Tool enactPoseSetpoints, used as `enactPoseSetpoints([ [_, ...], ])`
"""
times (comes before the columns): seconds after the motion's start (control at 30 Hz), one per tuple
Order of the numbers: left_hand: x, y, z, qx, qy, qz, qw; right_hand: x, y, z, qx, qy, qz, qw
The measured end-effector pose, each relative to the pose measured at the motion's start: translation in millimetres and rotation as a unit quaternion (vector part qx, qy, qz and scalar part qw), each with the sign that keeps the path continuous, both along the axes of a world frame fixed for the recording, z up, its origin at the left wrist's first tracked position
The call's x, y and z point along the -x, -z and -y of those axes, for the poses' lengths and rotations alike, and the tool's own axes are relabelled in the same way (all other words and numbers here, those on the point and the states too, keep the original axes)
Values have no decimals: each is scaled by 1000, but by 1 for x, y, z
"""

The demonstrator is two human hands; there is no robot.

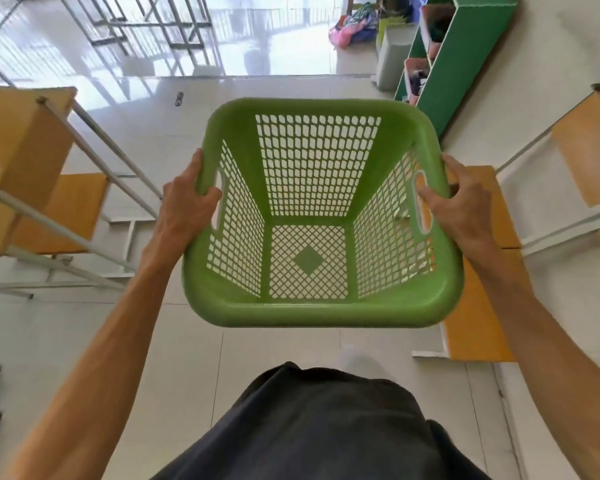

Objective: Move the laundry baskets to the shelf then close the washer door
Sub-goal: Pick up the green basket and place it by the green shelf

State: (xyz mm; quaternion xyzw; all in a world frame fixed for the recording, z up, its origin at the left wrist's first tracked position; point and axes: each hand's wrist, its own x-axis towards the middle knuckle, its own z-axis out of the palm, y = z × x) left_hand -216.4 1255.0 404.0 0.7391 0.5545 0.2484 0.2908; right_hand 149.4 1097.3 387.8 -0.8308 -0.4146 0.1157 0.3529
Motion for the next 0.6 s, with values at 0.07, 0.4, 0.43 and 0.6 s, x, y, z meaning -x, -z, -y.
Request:
enactPoseSetpoints([
  [0.07, 4, 5, -31, 2, 1, 2, 1000, 2, 6, -32, 4, -7, -1, 1000],
  [0.4, -70, 31, -223, 22, 40, 5, 999, -64, 39, -202, 5, 17, -29, 999],
  [0.43, -85, 30, -246, 23, 46, 4, 999, -76, 40, -223, 9, 22, -27, 999],
  [0.6, -151, 32, -357, 33, 55, 9, 998, -135, 35, -320, 15, 46, -27, 998],
])
